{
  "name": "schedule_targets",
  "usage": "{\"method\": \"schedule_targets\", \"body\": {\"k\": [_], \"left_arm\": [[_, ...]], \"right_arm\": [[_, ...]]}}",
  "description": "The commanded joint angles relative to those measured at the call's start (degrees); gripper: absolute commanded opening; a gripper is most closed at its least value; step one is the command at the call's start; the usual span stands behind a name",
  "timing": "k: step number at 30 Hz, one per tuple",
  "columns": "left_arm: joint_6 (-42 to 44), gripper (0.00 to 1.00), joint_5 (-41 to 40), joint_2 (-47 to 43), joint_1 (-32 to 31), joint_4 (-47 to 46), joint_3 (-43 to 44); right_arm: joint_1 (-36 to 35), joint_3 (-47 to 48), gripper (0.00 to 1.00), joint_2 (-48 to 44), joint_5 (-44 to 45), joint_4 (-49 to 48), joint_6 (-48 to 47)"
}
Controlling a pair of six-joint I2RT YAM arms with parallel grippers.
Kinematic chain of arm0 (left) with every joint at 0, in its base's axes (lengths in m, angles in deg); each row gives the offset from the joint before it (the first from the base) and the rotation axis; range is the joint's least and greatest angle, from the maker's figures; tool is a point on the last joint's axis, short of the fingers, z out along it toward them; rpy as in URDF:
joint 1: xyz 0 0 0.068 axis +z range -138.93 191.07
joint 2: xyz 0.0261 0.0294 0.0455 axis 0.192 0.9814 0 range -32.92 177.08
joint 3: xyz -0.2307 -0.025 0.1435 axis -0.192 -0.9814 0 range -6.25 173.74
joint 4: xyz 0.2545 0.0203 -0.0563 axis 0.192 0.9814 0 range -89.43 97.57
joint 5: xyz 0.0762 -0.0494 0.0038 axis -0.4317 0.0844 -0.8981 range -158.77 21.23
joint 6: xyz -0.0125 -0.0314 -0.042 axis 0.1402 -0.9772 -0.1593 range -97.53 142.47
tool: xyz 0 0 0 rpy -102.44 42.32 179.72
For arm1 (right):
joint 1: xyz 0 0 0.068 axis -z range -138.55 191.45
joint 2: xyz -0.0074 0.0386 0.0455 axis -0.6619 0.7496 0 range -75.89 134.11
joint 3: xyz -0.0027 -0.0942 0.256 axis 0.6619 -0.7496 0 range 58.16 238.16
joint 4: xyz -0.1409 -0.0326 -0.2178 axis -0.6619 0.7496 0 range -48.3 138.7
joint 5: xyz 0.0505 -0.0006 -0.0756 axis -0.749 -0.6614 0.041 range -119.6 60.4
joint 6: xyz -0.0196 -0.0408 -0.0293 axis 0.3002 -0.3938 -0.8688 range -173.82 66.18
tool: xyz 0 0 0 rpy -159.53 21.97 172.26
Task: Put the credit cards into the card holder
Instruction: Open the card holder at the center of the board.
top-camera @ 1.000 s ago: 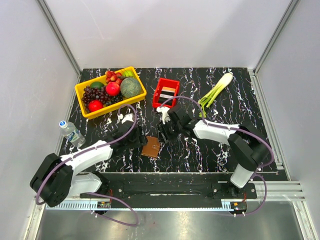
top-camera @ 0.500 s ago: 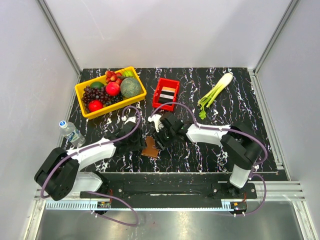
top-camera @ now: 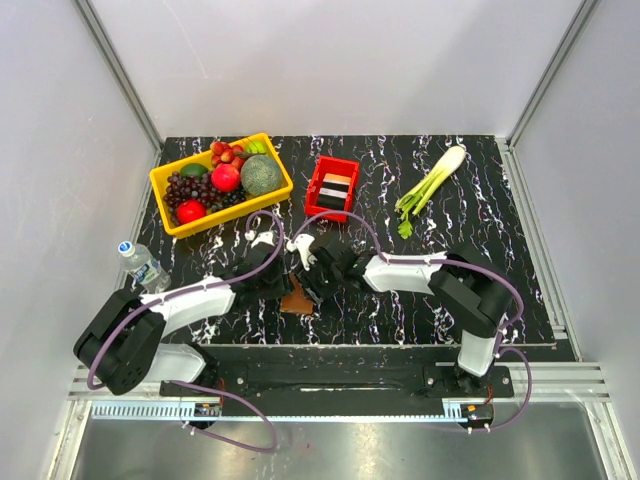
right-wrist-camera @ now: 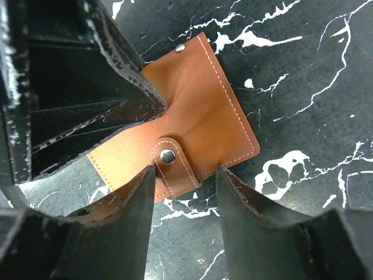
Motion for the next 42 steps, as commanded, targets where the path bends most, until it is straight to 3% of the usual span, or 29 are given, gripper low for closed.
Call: {"method": "schedule_targets", "body": {"k": [1, 4, 6, 8, 10, 12, 16, 33, 37, 39, 42], "left_arm": [[-2.34, 0.38, 3.17, 3.30, -0.91, -0.95, -4.07], [-3.75, 0.32, 3.52, 5.50, -1.52, -2.72, -4.86], [-4.19, 0.25, 4.31, 6.99, -1.79, -4.29, -5.21], [-4.72, 0.20, 4.93, 8.31, -1.88, -6.14, -5.48], [-5.16, 0.17, 4.93, 9.20, -2.23, -6.85, -5.57], [-5.86, 0.12, 4.93, 9.72, -2.32, -8.33, -5.74], [-6.47, 0.00, 4.32, 10.16, -2.32, -8.17, -5.74], [-10.08, 0.00, 0.09, 14.30, -2.58, -7.73, -6.97], [-10.69, 0.00, -1.22, 11.58, -2.76, -7.20, -7.58], [-10.52, 0.00, -2.28, 10.35, -2.76, -5.55, -7.41], [-10.43, 0.00, -2.98, 8.94, -2.76, -4.48, -6.27]], "right_arm": [[-2.58, -2.62, 0.50, 3.48, 6.89, -0.05, 0.80], [-3.02, -1.75, 0.42, 5.68, 7.86, 1.35, 1.77], [-3.28, -1.04, 0.26, 6.74, 7.35, 2.32, 1.95], [-3.28, -0.43, 0.19, 7.09, 5.94, 2.59, 2.74], [-3.37, 0.10, 0.06, 7.01, 4.71, 2.59, 3.27], [-3.37, 0.37, 0.01, 6.57, 3.48, 2.42, 3.88], [-3.37, -0.16, 0.00, 4.37, 3.29, 0.93, 5.20], [-3.02, -19.40, 0.00, -10.13, 3.65, -32.56, 14.17], [-3.02, -23.53, 0.00, -13.64, 12.76, -33.96, 14.96], [-3.02, -26.25, 0.10, -15.75, 16.73, -35.81, 15.49], [-3.02, -28.11, 0.15, -19.44, 17.01, -34.24, 13.82]]}}
